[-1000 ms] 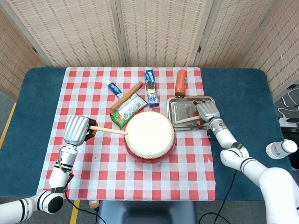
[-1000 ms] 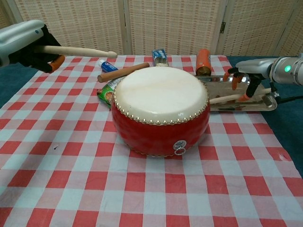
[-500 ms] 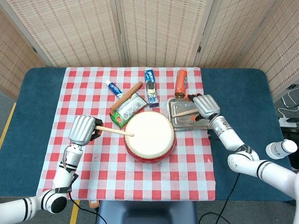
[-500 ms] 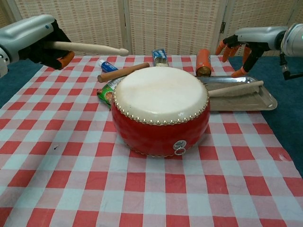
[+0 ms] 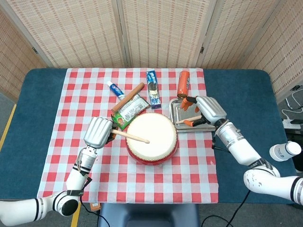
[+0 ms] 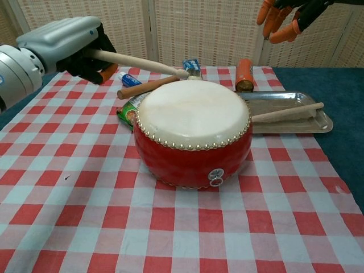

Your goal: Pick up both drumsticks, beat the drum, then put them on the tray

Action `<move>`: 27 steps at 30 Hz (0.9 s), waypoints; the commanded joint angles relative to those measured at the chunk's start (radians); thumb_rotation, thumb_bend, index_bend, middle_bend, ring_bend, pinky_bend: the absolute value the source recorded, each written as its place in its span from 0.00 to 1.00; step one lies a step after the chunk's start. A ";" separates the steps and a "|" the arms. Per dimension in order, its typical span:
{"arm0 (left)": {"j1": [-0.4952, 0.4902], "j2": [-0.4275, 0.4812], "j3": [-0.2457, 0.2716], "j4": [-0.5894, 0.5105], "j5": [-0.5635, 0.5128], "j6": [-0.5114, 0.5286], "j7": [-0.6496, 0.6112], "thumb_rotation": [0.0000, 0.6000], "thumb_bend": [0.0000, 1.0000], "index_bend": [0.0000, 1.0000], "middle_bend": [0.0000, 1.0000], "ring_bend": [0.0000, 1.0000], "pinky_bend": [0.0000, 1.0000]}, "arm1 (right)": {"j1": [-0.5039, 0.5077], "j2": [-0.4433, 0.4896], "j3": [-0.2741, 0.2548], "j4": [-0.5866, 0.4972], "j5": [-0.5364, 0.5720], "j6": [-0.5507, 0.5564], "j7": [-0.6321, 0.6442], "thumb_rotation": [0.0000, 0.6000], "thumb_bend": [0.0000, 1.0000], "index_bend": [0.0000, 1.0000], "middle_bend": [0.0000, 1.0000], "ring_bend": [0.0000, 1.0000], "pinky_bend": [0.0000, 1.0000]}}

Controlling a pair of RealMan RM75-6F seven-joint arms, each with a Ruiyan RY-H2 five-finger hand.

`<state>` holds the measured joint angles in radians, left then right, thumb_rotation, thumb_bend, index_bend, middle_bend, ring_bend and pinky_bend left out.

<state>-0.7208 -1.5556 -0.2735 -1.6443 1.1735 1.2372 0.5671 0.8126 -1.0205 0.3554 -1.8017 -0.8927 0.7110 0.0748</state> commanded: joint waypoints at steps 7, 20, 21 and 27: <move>-0.055 -0.038 -0.049 -0.041 -0.163 -0.007 0.156 1.00 0.81 0.95 1.00 0.98 1.00 | 0.064 0.035 0.018 -0.096 0.096 -0.121 0.079 1.00 0.16 0.41 0.42 0.32 0.48; -0.119 -0.096 -0.058 -0.075 -0.272 0.066 0.350 1.00 0.81 0.94 1.00 0.98 1.00 | 0.207 -0.081 -0.047 -0.083 0.256 -0.119 0.049 1.00 0.09 0.41 0.44 0.32 0.49; -0.122 -0.098 -0.058 -0.076 -0.276 0.070 0.358 1.00 0.81 0.94 1.00 0.98 1.00 | 0.212 -0.092 -0.052 -0.079 0.259 -0.102 0.041 1.00 0.09 0.42 0.45 0.33 0.49; -0.140 -0.106 -0.058 -0.094 -0.292 0.092 0.388 1.00 0.81 0.94 1.00 0.98 1.00 | 0.240 -0.145 -0.079 -0.064 0.296 -0.021 -0.009 1.00 0.09 0.46 0.48 0.34 0.49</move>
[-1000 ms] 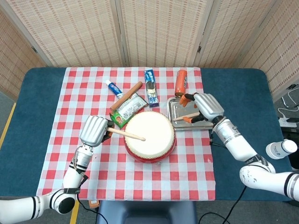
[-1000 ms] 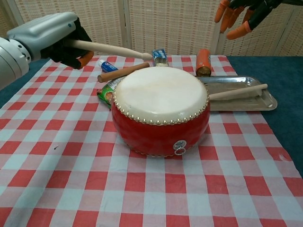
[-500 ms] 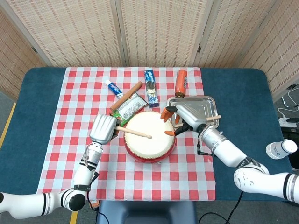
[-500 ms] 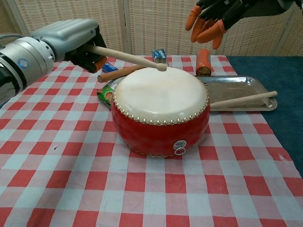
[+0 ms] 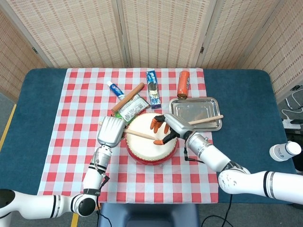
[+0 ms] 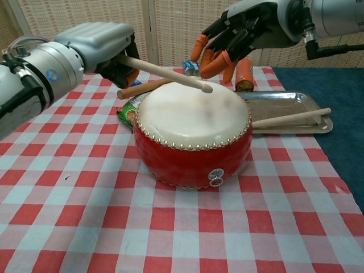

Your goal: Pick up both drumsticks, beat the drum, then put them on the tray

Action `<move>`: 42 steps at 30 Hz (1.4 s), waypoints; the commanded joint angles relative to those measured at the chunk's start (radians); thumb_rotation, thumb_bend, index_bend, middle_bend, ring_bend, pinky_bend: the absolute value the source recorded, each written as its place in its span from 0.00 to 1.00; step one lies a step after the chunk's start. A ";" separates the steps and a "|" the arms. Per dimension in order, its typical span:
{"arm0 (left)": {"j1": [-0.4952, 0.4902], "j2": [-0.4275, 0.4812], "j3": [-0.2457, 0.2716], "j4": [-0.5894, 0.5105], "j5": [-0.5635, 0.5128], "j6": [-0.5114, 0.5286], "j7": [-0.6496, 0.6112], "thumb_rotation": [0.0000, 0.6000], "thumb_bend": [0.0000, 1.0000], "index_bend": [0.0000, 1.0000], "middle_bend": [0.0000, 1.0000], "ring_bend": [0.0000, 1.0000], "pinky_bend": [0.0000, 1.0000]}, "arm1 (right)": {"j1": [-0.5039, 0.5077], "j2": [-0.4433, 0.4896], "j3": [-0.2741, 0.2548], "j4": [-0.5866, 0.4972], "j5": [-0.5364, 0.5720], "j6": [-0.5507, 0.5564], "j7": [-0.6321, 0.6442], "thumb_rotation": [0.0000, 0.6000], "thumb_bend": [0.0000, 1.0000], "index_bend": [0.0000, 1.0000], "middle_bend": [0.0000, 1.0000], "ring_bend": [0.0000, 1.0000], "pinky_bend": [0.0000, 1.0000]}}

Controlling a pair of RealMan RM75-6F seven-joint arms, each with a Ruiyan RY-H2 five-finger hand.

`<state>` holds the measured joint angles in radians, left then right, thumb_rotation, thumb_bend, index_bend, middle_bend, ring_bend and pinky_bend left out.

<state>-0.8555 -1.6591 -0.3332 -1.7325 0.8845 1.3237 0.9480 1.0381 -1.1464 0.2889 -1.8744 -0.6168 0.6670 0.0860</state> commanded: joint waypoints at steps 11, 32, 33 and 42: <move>-0.042 -0.026 0.020 -0.019 -0.002 0.035 0.076 1.00 0.81 0.93 1.00 0.97 1.00 | 0.037 -0.066 -0.020 0.020 0.055 0.068 -0.054 1.00 0.09 0.50 0.52 0.37 0.49; -0.106 -0.056 0.011 -0.042 -0.029 0.077 0.176 1.00 0.81 0.93 1.00 0.97 1.00 | 0.051 -0.107 -0.019 0.016 0.084 0.103 -0.088 1.00 0.09 0.53 0.57 0.41 0.49; -0.108 -0.059 0.011 -0.042 -0.030 0.080 0.180 1.00 0.81 0.93 1.00 0.97 1.00 | 0.052 -0.109 -0.019 0.016 0.084 0.104 -0.090 1.00 0.09 0.53 0.58 0.42 0.49; -0.128 -0.074 0.009 -0.039 -0.050 0.093 0.206 1.00 0.81 0.93 1.00 0.97 1.00 | 0.051 -0.117 -0.008 0.010 0.096 0.100 -0.082 1.00 0.10 0.56 0.61 0.44 0.50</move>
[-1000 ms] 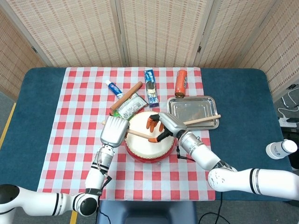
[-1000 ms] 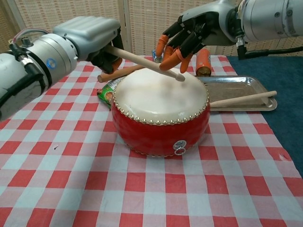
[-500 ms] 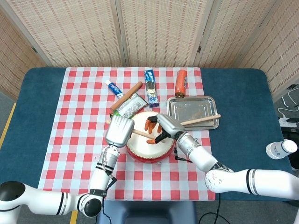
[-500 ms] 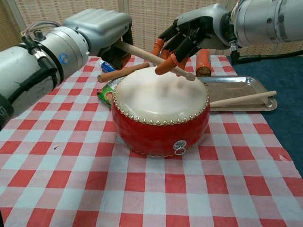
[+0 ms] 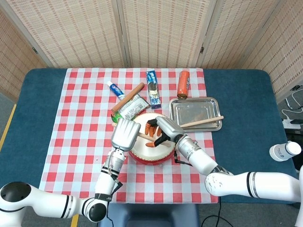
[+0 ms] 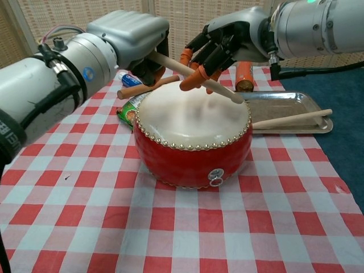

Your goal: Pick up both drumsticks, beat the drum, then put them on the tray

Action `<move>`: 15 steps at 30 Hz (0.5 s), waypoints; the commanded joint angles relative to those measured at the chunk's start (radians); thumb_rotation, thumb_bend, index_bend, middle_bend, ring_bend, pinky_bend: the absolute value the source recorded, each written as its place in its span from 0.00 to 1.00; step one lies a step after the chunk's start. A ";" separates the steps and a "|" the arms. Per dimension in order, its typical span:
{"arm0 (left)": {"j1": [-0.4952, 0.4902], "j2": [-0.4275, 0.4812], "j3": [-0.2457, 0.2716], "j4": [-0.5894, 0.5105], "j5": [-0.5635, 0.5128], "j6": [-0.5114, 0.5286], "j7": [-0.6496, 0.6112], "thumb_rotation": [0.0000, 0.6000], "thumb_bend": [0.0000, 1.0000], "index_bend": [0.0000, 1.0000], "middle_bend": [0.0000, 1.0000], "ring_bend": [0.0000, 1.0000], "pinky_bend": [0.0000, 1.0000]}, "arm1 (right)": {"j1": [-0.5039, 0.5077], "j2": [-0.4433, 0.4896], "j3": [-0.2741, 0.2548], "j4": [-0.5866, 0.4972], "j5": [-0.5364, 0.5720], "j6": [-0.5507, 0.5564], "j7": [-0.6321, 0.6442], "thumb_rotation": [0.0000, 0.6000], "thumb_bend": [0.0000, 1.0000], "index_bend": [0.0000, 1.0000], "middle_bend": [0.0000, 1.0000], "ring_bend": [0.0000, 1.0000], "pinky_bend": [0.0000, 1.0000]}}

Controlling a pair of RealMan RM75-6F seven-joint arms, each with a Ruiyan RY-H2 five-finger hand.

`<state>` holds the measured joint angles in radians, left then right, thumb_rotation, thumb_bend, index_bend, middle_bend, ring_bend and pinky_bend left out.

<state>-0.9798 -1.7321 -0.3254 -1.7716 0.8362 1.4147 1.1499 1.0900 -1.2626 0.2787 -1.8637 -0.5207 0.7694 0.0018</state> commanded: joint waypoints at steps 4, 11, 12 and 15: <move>-0.007 -0.004 0.005 0.000 -0.004 0.008 0.010 1.00 0.81 0.93 1.00 0.97 1.00 | -0.002 -0.001 0.003 -0.001 -0.001 -0.003 0.001 1.00 0.15 0.58 0.62 0.46 0.51; -0.015 -0.006 0.015 0.004 0.009 0.019 0.019 1.00 0.81 0.93 1.00 0.97 1.00 | -0.003 0.001 0.005 0.000 0.001 -0.002 -0.001 1.00 0.22 0.63 0.66 0.51 0.52; -0.016 -0.007 0.017 0.006 0.015 0.022 0.021 1.00 0.81 0.93 1.00 0.97 1.00 | -0.003 0.000 0.005 0.000 0.001 -0.001 -0.001 1.00 0.22 0.64 0.66 0.51 0.53; -0.020 -0.005 0.029 0.013 0.029 0.023 0.032 1.00 0.80 0.92 1.00 0.97 1.00 | -0.003 -0.003 0.007 0.002 0.002 0.001 -0.001 1.00 0.23 0.66 0.68 0.53 0.53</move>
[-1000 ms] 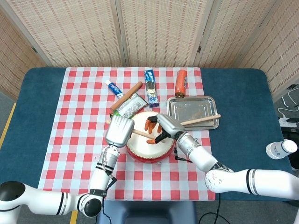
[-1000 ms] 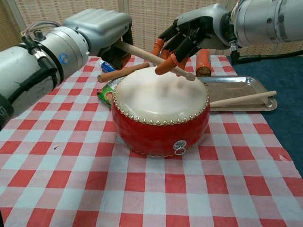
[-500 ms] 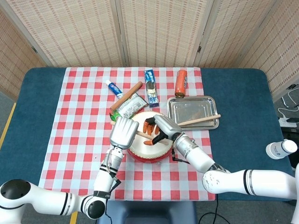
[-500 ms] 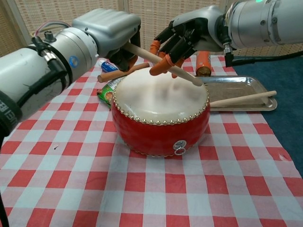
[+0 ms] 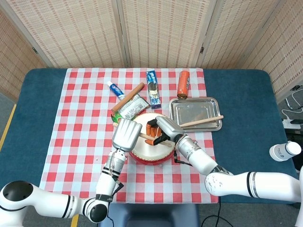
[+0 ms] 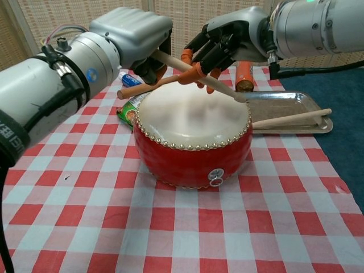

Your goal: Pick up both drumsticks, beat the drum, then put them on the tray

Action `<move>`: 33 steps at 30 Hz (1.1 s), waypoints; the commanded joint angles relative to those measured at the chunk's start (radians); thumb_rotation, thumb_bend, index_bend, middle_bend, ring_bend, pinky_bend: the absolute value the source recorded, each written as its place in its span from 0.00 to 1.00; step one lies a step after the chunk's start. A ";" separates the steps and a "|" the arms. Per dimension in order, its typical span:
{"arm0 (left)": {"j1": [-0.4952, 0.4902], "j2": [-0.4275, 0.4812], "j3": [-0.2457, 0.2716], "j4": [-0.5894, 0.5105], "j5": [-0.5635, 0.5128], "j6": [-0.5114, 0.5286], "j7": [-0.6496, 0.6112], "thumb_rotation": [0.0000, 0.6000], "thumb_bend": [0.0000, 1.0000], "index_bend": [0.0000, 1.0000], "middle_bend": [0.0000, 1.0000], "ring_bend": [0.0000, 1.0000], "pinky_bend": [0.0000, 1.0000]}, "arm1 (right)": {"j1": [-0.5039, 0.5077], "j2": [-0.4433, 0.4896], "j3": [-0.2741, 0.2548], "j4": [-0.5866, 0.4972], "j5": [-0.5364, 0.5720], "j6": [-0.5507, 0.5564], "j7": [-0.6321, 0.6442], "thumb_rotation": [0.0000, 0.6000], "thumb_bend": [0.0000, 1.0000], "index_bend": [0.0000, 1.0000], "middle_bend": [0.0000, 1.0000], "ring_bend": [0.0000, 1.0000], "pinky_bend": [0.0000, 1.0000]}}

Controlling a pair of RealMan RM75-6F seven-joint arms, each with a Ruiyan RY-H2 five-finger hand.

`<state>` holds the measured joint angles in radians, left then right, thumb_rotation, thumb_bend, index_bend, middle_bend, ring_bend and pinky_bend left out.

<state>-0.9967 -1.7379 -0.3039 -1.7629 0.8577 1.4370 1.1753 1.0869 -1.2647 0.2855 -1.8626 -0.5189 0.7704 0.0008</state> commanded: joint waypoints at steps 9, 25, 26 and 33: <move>-0.008 0.003 0.036 0.019 0.031 -0.013 0.023 1.00 0.74 0.85 0.98 0.91 1.00 | 0.001 -0.009 -0.001 0.007 0.002 0.008 -0.010 1.00 0.24 0.74 0.73 0.58 0.55; -0.007 0.004 0.067 0.044 0.074 -0.027 0.029 1.00 0.66 0.49 0.63 0.64 1.00 | 0.008 -0.027 -0.015 0.015 0.013 0.045 -0.059 1.00 0.24 0.87 0.76 0.62 0.57; -0.007 0.004 0.069 0.048 0.077 -0.028 0.032 1.00 0.66 0.47 0.60 0.62 0.99 | 0.008 -0.028 -0.015 0.015 0.016 0.046 -0.061 1.00 0.24 0.87 0.76 0.62 0.57; -0.005 0.005 0.072 0.055 0.086 -0.034 0.039 1.00 0.63 0.30 0.37 0.40 0.68 | 0.012 -0.042 -0.019 0.017 0.029 0.072 -0.089 1.00 0.25 0.92 0.79 0.65 0.58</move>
<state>-1.0015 -1.7332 -0.2314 -1.7079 0.9432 1.4031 1.2139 1.0981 -1.3048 0.2679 -1.8458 -0.4921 0.8399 -0.0851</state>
